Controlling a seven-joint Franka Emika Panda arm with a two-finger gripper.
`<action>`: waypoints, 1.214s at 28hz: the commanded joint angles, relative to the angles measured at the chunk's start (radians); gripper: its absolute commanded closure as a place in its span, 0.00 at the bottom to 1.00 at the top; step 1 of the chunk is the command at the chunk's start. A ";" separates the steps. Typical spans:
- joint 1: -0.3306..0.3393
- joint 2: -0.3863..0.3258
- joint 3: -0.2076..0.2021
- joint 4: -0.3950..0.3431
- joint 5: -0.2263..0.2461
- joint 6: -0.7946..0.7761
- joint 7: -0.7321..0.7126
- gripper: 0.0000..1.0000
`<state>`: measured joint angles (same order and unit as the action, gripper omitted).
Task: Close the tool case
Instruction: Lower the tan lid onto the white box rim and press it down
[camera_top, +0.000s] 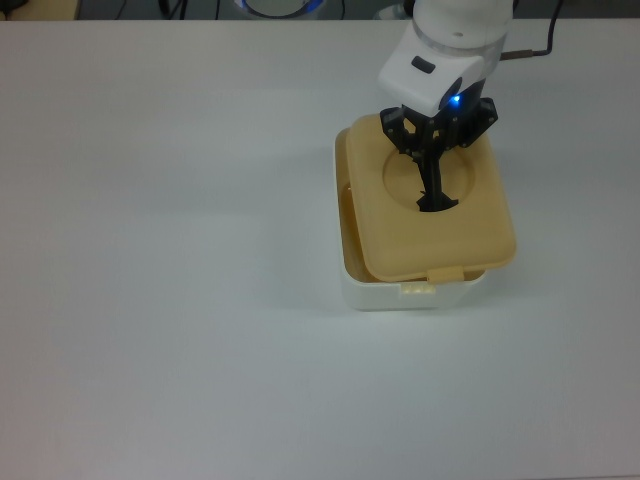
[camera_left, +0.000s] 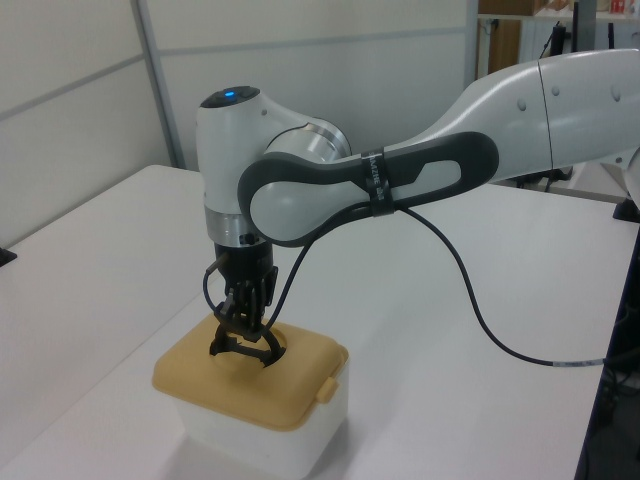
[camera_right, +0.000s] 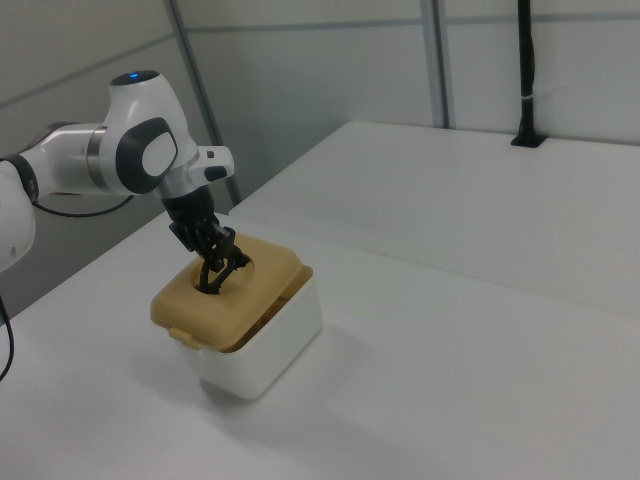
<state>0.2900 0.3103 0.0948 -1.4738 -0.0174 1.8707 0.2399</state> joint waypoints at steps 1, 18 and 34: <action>0.028 0.019 -0.026 0.023 -0.024 0.019 0.035 1.00; 0.121 0.055 -0.164 0.021 -0.033 0.039 0.030 0.00; 0.140 0.039 -0.165 0.027 -0.047 0.022 0.010 0.00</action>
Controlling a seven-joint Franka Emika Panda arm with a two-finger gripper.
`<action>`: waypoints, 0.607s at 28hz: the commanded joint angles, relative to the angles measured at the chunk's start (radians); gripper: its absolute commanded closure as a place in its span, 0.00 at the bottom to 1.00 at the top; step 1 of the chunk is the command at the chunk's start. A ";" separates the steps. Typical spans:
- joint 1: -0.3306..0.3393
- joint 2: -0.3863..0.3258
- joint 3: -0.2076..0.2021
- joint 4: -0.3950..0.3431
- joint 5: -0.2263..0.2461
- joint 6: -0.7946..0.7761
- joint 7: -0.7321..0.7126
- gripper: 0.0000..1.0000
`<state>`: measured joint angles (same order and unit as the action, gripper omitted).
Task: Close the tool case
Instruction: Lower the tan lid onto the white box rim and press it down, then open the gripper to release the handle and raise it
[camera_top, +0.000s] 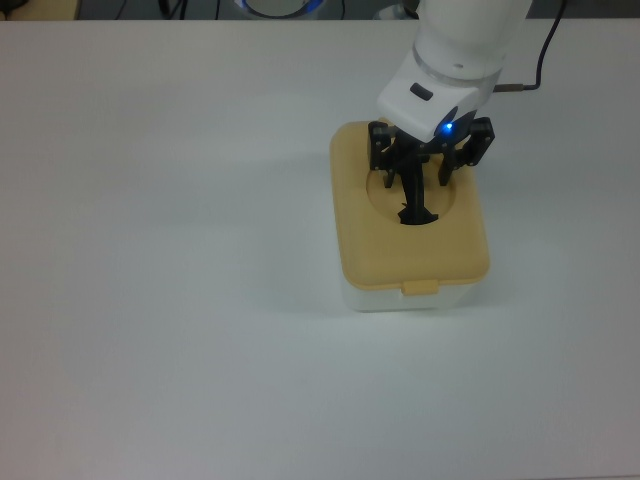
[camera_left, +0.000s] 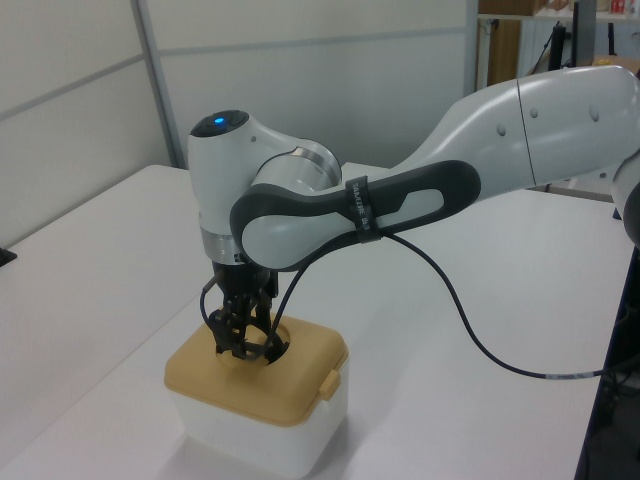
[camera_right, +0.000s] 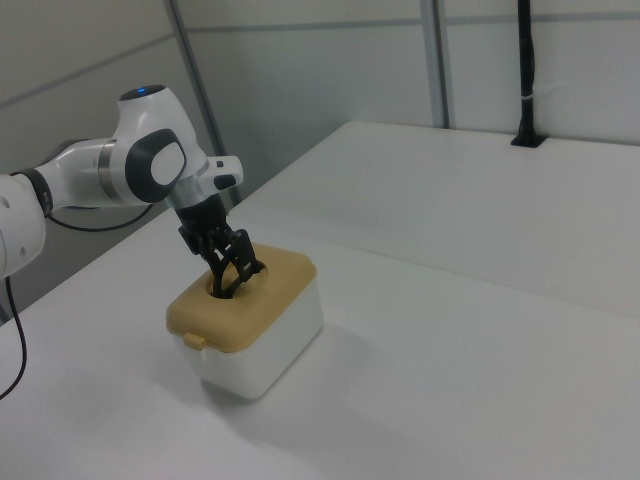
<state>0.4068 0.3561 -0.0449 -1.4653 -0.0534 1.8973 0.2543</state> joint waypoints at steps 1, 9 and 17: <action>0.023 -0.014 -0.026 0.019 -0.010 -0.016 -0.010 0.00; 0.023 -0.040 -0.055 0.080 0.004 -0.110 -0.047 0.00; 0.007 -0.126 -0.107 0.080 0.026 -0.256 -0.125 0.00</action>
